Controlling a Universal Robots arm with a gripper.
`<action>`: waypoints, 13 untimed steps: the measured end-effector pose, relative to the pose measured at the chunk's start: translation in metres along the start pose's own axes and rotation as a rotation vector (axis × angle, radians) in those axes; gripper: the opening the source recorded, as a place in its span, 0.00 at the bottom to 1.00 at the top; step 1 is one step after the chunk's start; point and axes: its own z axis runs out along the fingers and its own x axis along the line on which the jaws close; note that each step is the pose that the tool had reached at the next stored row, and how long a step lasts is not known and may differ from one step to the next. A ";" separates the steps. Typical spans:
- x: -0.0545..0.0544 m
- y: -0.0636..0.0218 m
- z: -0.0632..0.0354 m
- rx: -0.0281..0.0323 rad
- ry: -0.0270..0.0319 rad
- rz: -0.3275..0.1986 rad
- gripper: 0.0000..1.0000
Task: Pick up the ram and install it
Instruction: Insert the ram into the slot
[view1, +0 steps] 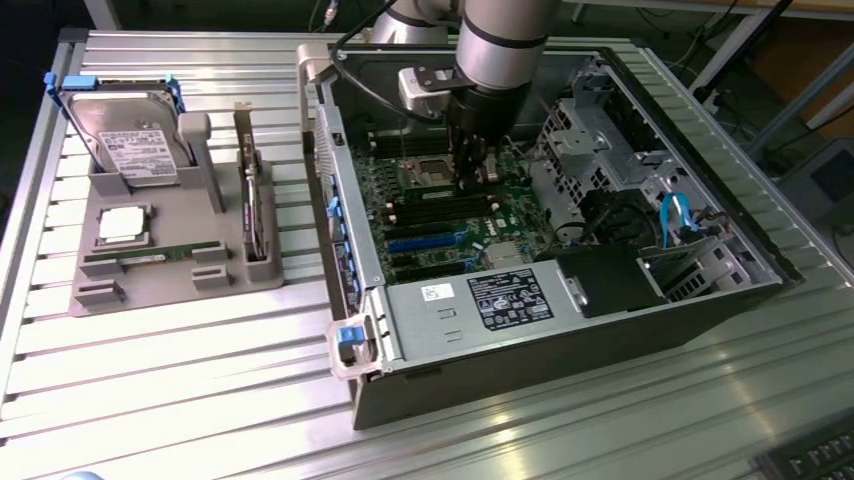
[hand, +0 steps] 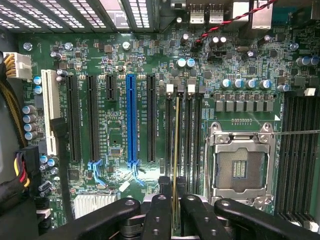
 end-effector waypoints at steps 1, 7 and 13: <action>0.000 -0.0003 0.0001 -0.0001 0.0038 0.000 0.14; 0.000 -0.0005 -0.0001 -0.0023 0.0127 -0.001 0.14; 0.000 -0.0003 0.0024 -0.0134 0.0125 -0.001 0.14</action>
